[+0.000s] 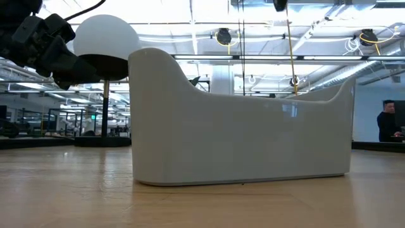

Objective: Pick and place rubber bands into bin
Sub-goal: Put the blue rubber band into the gray bin

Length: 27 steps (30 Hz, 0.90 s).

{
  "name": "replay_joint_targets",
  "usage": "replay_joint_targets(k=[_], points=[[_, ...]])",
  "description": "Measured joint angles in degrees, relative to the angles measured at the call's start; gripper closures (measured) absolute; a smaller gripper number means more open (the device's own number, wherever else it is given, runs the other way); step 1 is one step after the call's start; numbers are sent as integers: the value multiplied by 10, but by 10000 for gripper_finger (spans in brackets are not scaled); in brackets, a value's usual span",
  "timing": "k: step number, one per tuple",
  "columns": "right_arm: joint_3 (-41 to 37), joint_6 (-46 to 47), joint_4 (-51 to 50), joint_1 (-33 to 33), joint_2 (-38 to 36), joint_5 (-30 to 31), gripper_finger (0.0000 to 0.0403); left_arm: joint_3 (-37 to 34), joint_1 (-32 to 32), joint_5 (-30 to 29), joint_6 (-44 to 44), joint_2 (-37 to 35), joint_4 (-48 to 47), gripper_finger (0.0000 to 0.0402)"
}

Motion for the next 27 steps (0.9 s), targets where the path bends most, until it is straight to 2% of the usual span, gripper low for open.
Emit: replay_joint_targets(k=[6,11,14,18,27], points=[[127,-57,-128,31,110,-27,403,0,0,0,-1,0,0,213],[197,-68,-255,59,201,-28,403,0,0,0,-1,0,-3,213],[205,-54,-300,72,243,-41,403,0,0,0,-1,0,-3,213],[205,-43,-300,91,291,-73,403,0,0,0,-2,0,-3,213],[205,-37,-323,116,394,-73,403,0,0,1,-3,0,-8,213]])
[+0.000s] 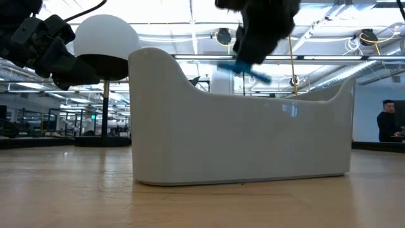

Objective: Pick and place rubber bands into bin
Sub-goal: Put the blue rubber band into the gray bin

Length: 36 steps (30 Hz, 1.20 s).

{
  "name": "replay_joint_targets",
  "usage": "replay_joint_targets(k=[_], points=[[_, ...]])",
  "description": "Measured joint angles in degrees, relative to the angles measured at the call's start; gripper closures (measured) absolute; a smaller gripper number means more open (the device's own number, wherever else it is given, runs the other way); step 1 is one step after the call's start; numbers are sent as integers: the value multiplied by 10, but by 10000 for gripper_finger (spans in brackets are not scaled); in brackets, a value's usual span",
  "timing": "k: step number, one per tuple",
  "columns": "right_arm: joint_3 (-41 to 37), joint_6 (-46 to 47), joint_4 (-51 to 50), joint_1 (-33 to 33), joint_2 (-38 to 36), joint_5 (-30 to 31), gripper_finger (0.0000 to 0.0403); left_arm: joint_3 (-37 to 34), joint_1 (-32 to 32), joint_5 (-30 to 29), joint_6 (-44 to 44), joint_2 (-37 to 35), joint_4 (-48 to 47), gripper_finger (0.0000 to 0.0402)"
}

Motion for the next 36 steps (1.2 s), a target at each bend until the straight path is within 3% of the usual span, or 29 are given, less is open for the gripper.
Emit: replay_joint_targets(k=[9,21,28,36], points=[[0,0,-7,0,77,1,403,0,0,2,-5,0,-12,213],[0,2,-6,0,83,1,393,0,0,2,-12,0,-13,213],[0,2,-6,0,83,1,366,0,0,2,-13,0,-12,213],[0,2,-10,0,79,0,310,0,0,1,-13,0,-12,213]])
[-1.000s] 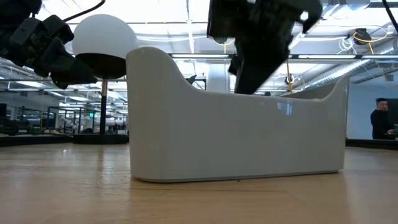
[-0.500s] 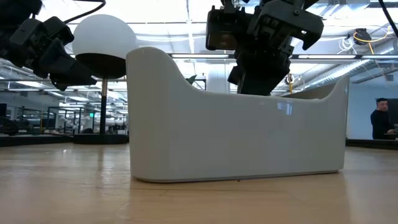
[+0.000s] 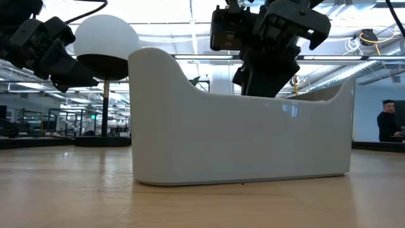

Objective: Pick and place rubber bands into bin
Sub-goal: Put the blue rubber band into the gray bin, then put the orange rubber band into the gray bin

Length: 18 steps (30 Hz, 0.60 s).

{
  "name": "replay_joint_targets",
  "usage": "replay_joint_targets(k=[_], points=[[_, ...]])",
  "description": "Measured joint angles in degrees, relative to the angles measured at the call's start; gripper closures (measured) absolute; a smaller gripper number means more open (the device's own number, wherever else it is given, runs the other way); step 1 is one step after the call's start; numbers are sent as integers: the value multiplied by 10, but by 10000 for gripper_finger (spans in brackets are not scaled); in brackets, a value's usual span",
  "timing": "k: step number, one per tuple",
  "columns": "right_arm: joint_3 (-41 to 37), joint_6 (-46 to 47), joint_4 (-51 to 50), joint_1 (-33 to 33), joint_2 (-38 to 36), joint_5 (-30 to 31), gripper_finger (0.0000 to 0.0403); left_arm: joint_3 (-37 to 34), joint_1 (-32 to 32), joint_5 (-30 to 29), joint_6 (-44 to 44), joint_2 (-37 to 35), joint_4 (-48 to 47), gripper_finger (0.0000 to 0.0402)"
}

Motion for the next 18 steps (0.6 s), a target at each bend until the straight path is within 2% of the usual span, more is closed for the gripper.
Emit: replay_joint_targets(k=[7,10,15,18], points=[[0,0,-34,-2,-75,10,290,0,0,0,0,0,0,213],[0,0,-34,-3,-133,54,289,0,0,0,0,0,0,213],[0,0,-32,-3,-233,166,293,0,0,0,0,0,1,213],[0,-17,-32,-3,-285,201,291,0,0,0,-1,0,1,213]])
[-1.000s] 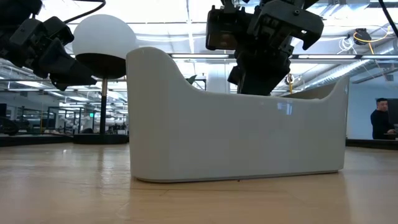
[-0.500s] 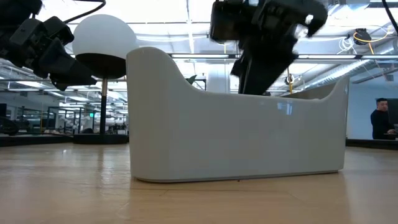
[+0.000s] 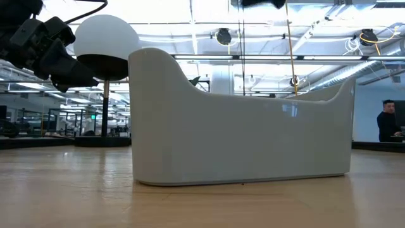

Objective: Pick and place rubber bands into bin
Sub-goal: Put the orange rubber band into the gray bin

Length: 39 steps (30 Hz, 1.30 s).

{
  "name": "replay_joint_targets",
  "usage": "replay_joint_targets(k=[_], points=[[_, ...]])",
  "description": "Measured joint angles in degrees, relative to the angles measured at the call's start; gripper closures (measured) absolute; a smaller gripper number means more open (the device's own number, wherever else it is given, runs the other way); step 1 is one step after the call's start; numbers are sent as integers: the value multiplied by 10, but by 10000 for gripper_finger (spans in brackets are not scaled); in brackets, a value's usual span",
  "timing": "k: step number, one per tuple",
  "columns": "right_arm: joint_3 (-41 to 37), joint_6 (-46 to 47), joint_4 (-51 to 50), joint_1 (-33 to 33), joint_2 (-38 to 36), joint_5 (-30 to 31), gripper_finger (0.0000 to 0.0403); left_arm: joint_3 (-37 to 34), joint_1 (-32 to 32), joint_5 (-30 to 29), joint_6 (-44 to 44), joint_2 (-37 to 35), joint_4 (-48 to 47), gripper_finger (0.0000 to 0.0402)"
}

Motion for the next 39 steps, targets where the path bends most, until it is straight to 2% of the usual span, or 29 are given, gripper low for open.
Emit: replay_joint_targets(k=[6,11,17,24,31,39], points=[[0,-45,1,0,-82,-3,290,0,0,0,0,0,0,213],[0,-71,-9,-2,-114,3,295,0,0,0,0,0,0,213],[-30,-60,-26,-11,-113,119,297,0,0,0,0,0,-1,213],[-133,-34,-20,-53,-113,133,293,0,0,0,1,0,-2,213],[-265,33,41,-97,-112,131,277,0,0,0,1,0,-6,213],[-367,215,73,-122,-112,128,225,0,0,0,0,0,-5,213]])
